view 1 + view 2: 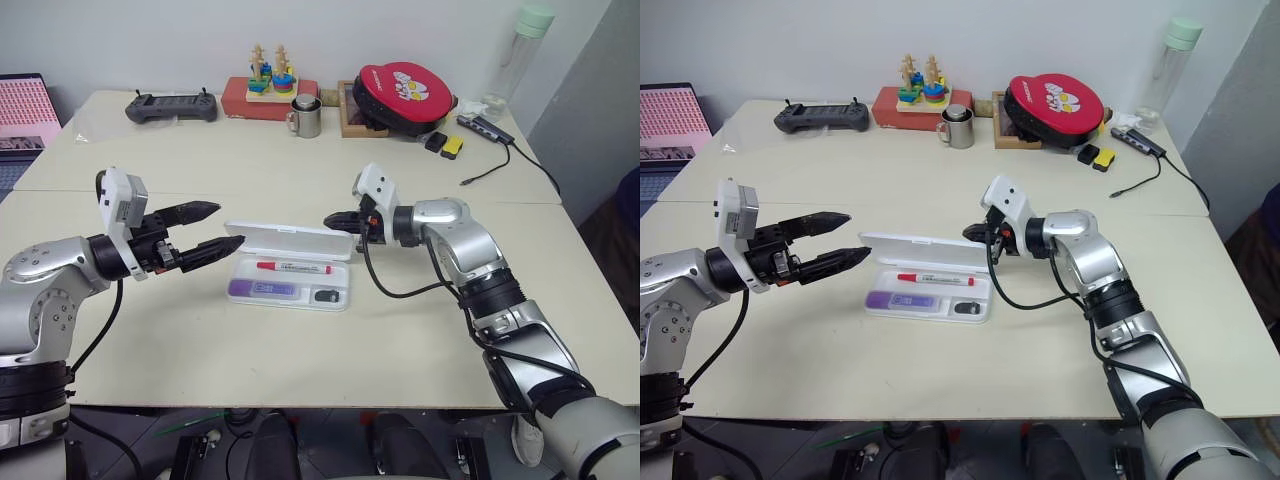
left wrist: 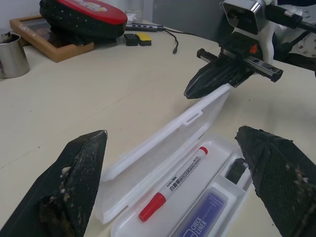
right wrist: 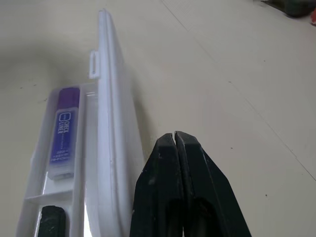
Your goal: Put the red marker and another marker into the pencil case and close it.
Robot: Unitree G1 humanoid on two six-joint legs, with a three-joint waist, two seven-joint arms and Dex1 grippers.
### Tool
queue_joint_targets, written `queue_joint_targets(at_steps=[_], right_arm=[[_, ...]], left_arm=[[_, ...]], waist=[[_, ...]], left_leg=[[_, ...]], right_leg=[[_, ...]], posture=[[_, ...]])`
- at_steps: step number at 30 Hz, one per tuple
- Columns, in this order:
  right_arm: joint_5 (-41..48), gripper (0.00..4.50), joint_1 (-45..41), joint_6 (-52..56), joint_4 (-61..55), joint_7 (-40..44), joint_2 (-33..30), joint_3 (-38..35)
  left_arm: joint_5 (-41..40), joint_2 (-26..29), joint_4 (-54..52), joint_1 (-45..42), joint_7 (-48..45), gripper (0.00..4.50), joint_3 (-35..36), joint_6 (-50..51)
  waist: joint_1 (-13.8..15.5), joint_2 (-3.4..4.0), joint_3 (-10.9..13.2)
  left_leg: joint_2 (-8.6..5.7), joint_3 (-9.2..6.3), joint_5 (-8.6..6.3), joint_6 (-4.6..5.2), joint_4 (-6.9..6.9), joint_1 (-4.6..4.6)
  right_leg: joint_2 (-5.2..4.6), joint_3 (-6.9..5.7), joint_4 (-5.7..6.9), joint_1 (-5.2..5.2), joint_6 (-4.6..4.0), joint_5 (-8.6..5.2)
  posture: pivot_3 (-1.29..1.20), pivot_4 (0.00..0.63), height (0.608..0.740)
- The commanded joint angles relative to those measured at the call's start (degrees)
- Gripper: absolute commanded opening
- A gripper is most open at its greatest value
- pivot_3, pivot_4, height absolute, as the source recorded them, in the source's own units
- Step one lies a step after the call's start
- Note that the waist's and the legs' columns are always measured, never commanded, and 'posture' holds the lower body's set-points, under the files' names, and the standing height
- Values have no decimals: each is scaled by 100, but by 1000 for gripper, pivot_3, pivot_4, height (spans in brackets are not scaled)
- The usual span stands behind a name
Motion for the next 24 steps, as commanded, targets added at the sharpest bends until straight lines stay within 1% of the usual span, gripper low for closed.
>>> queue_joint_targets(at_steps=[1, 6, 10, 12, 14, 15, 19, 21, 24], right_arm=[[-186, 20, 387, -146, -809, 300, -161, 532], [-759, 20, 808, -360, -938, 139, -229, 1199], [-978, 20, 1019, -389, -955, 26, -179, 1400], [-1079, 20, 1097, -388, -921, -90, -155, 1415], [-887, 20, 1251, -209, -1186, -161, -92, 1207], [-729, 20, 1335, 56, -1380, -172, -81, 1053], [-743, 20, 1566, 223, -1689, -287, -251, 868], [-657, 20, 1669, 309, -1757, -274, -277, 861], [-624, 20, 1646, 443, -1760, -261, -16, 1095]], left_arm=[[85, 249, -279, 278, -245, 4500, -45, -55], [87, 295, -326, 364, -250, 4500, -46, -25], [113, 324, -348, 435, -251, 4500, -96, -28], [144, 296, -365, 496, -223, 4500, -127, -51], [301, 47, -280, 439, 230, 4500, -101, -172], [297, 36, -385, 587, 242, 4500, -107, -136], [256, -22, -469, 818, 377, 4500, -38, -44], [311, -76, -357, 755, 501, 4500, -42, -105], [189, -122, -448, 714, 462, 4500, -152, -14]], waist=[[1, 0, 0], [3, -1, 0], [4, -4, -3], [-1, -4, -3], [1, -6, -6], [3, -7, -7], [0, -9, -7], [9, -10, -8], [31, -15, -11]], left_leg=[[0, 1, 0, 0, -1, 0], [2, 0, 0, -1, 1, 1], [3, 2, 1, -2, 6, 8], [3, 2, 1, -3, 6, 12], [4, 2, 1, -3, 6, 17], [4, 1, 2, -3, 5, 19], [4, 8, 2, -4, 5, 18], [4, 4, 2, -4, 5, 18], [3, 5, 2, -4, 7, 19]], right_leg=[[0, 1, -1, 0, -1, -1], [1, -1, 1, -2, -2, -2], [0, 2, 0, 4, 5, -6], [1, 3, 1, 5, 11, -9], [1, 5, 2, 7, 11, -9], [2, 4, 3, 10, 10, -9], [1, 12, 2, 10, 0, -2], [2, 8, 3, 7, 0, -3], [1, 8, 2, 10, 11, -7]], posture=[[0, 150, 740], [0, 150, 740], [0, 150, 740], [0, 150, 740], [0, 150, 740], [0, 150, 740], [0, 150, 740], [0, 150, 740], [0, 150, 740]])
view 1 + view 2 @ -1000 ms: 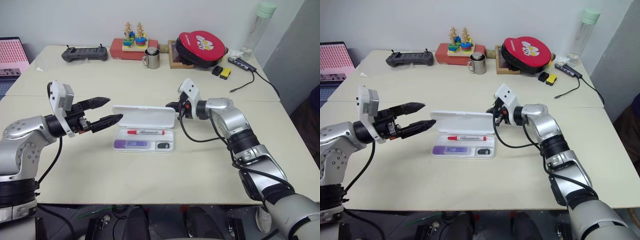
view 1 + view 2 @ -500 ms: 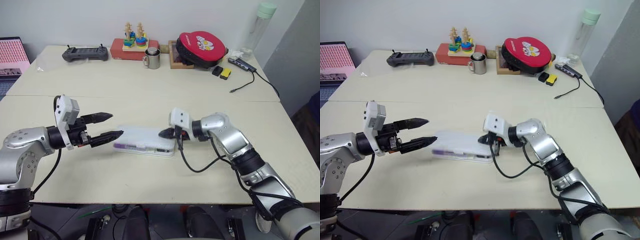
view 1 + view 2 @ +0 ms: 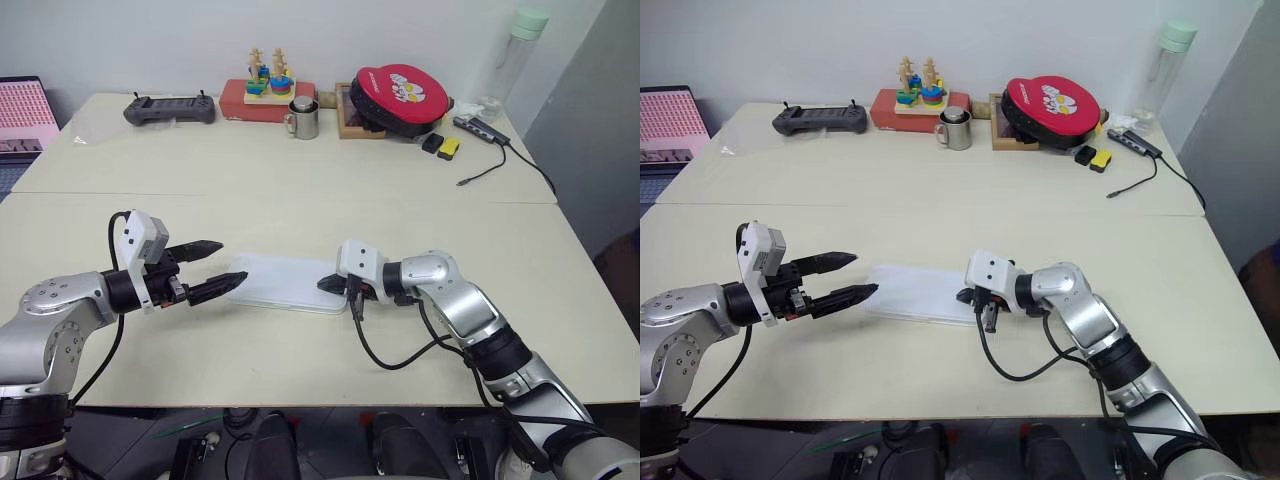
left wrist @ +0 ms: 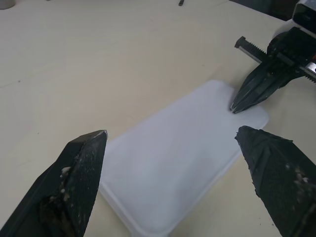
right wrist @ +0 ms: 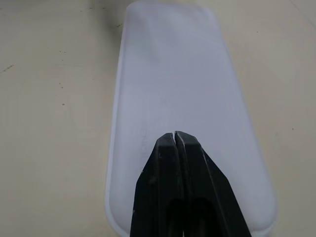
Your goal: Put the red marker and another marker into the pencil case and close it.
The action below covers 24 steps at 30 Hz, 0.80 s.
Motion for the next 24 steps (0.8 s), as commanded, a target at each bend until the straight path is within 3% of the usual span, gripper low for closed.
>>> queue_joint_targets(at_steps=[1, 8, 17, 19, 23, 24], right_arm=[[6, 20, 10, 173, -16, 21, 207, 328], [-326, 20, -297, 165, 627, -371, 588, 495], [-380, 20, -308, 112, 626, -380, 685, 545], [-165, 20, -216, 81, 532, -420, 693, 272], [883, 20, 238, 517, -370, -617, 649, -1074], [1038, 379, 349, 693, -566, -667, 565, -1294]], left_arm=[[-87, -35, -211, -111, -22, 4500, -7, 31], [-62, 39, -334, 69, -73, 4500, 22, 38], [-64, 9, -487, 151, 77, 4500, 112, 89], [82, -74, -158, -92, 399, 4500, 235, -25], [377, -257, 537, -468, 1091, 4500, 374, -173], [449, -264, 663, -491, 1144, 4500, 386, -249]], waist=[[-3, -7, -4], [-117, -11, -7], [-124, -20, -13], [-119, -21, -13], [-49, -23, -13], [-34, -20, -11]], left_leg=[[0, 0, 1, -1, 2, 0], [3, 3, 1, -1, -6, 21], [3, 8, 1, -2, -6, 30], [3, 9, 1, -2, -6, 36], [2, 8, 1, -2, -7, 33], [1, 10, 1, -2, -7, 29]], right_leg=[[0, 1, 0, 0, 4, 0], [5, 11, 6, 1, 4, 0], [5, 17, 8, 8, 6, -1], [5, 20, 8, 12, 11, -4], [6, 17, 5, 14, 13, -6], [5, 19, 3, 13, 12, -5]], posture=[[0, 150, 740], [0, 150, 740], [0, 150, 740], [0, 150, 740], [0, 150, 740], [0, 150, 740]])
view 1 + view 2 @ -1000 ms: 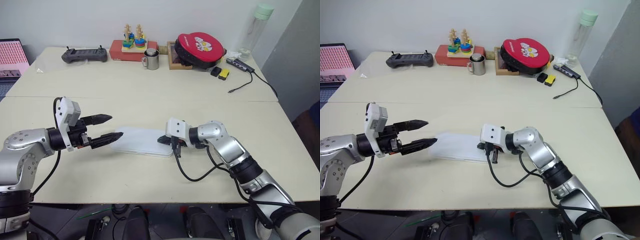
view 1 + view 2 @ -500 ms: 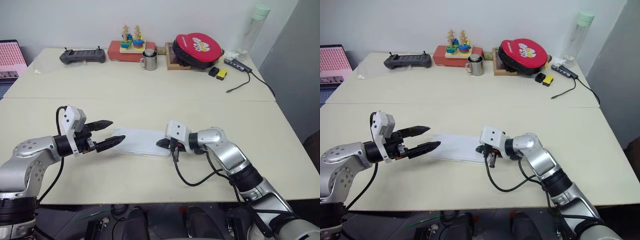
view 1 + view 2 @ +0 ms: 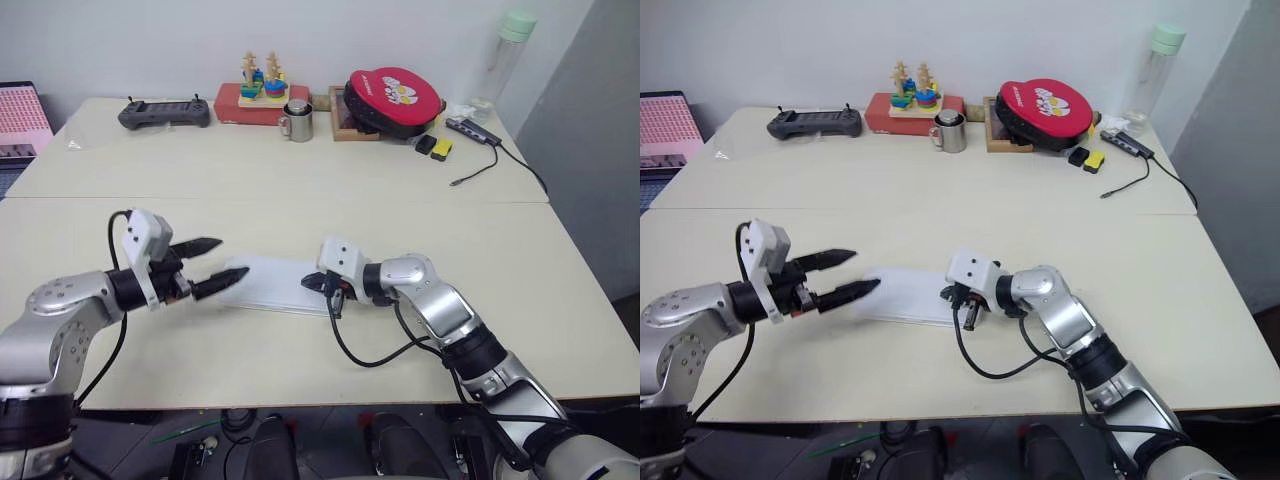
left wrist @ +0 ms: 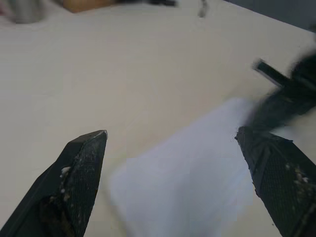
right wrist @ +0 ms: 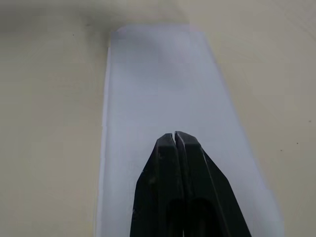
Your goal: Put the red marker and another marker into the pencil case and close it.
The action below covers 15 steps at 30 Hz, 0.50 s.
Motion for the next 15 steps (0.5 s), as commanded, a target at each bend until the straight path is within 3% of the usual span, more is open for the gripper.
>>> queue_joint_targets(at_steps=[1, 8, 14, 15], right_arm=[[797, 493, 362, 591, -1002, -241, -281, -1149], [1328, 2533, 1163, 1013, -1509, -843, -728, -2283], [1214, 3812, 1612, 927, -1651, -1286, -1167, -2543], [1186, 4196, 1663, 926, -1656, -1333, -1227, -2542]], left_arm=[[330, -33, 491, -128, 364, 4500, 225, -360], [849, -19, 1526, -17, 755, 4500, 344, -918], [915, 115, 1642, 192, 580, 4500, 381, -1124], [928, 145, 1650, 232, 575, 4500, 397, -1127]], waist=[[28, 2, 1], [64, 2, 1], [59, 2, 1], [55, 2, 1]], left_leg=[[-3, 4, 0, 0, 0, -7], [-1, 0, -1, -1, -8, -20], [-4, 13, -1, -1, -6, -22], [-2, 8, -1, -1, -6, -21]], right_leg=[[-4, 3, -2, -3, -5, 3], [-3, -5, -6, -17, -20, 9], [-9, 6, -9, -20, -16, 9], [-6, 2, -8, -20, -10, 6]], posture=[[0, 150, 740], [0, 150, 740], [0, 150, 740], [0, 150, 740]])
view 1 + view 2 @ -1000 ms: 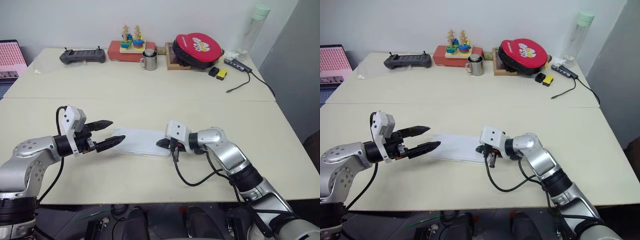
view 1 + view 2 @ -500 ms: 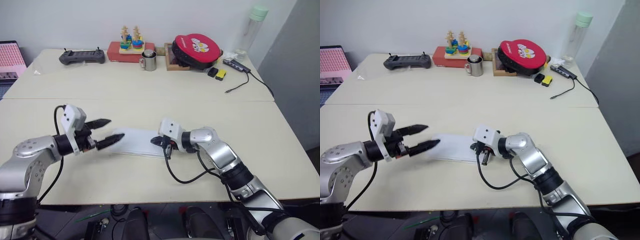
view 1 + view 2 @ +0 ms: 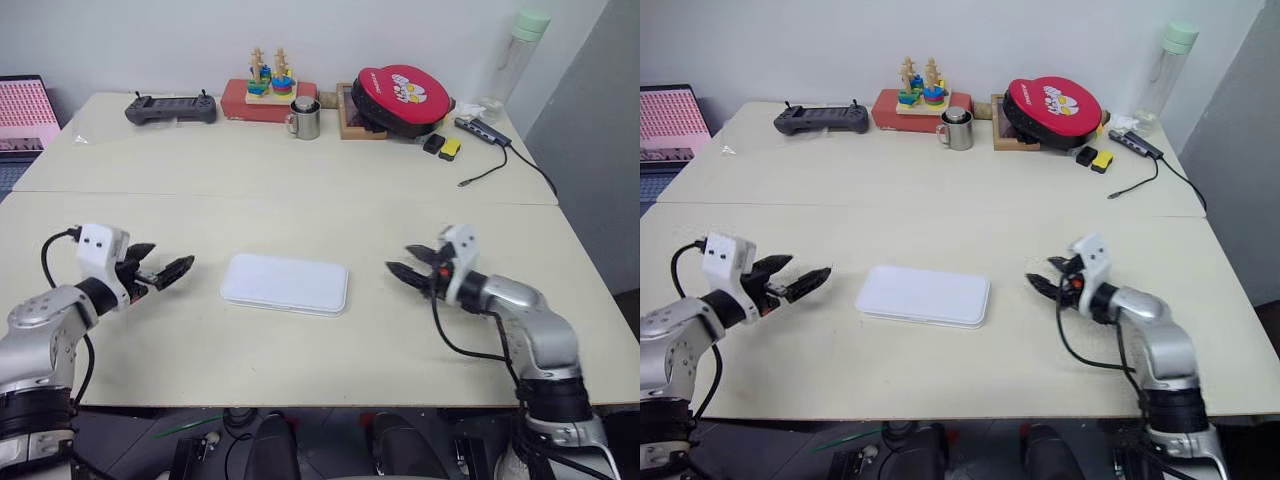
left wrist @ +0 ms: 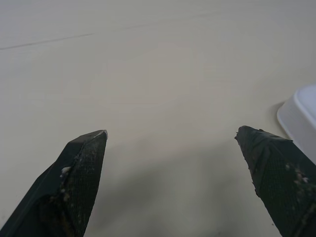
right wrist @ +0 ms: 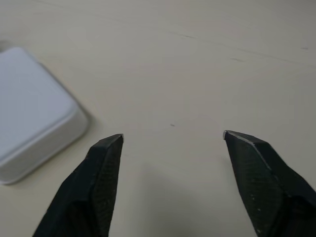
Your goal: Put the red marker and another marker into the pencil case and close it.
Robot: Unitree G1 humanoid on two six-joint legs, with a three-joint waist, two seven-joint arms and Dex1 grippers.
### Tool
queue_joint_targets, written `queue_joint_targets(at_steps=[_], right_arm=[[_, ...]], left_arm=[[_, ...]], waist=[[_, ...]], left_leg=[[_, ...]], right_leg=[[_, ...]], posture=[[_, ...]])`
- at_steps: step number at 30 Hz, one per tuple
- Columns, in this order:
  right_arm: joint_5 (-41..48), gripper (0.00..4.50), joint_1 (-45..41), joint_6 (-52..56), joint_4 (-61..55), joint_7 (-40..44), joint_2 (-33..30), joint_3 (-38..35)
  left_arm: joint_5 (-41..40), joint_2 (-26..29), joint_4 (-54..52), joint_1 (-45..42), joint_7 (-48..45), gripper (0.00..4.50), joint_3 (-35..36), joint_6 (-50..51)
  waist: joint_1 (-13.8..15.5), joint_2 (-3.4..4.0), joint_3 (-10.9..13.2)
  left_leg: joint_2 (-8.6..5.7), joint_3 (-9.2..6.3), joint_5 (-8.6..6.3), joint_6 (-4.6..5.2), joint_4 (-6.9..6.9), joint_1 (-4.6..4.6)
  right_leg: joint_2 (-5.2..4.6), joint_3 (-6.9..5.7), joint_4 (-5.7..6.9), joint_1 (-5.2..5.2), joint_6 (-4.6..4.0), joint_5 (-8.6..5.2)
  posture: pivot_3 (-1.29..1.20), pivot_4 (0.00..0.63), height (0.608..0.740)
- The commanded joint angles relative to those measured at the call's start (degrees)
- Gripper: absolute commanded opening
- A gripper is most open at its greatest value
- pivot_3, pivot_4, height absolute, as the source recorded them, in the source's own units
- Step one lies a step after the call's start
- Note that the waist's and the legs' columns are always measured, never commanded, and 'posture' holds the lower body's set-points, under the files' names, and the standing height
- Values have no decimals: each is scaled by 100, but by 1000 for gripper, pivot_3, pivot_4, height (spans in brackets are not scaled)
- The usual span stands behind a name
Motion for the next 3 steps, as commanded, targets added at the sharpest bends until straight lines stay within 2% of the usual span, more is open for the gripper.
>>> queue_joint_targets(at_steps=[1, 3], right_arm=[[70, 4459, 122, -87, -290, -178, -122, -122], [165, 4459, 140, -102, -292, -233, -106, -185]], left_arm=[[94, 208, -104, 78, -49, 4500, 216, -168], [127, 213, -121, 99, -33, 4500, 194, -205]], waist=[[-9, 0, 0], [-14, 0, 0]], left_leg=[[0, 0, 0, 0, 0, 3], [0, 2, 0, 0, 0, 3]], right_leg=[[1, 0, 1, 1, 3, -2], [0, 3, 1, 2, 4, -2]], posture=[[0, 150, 740], [0, 150, 740]])
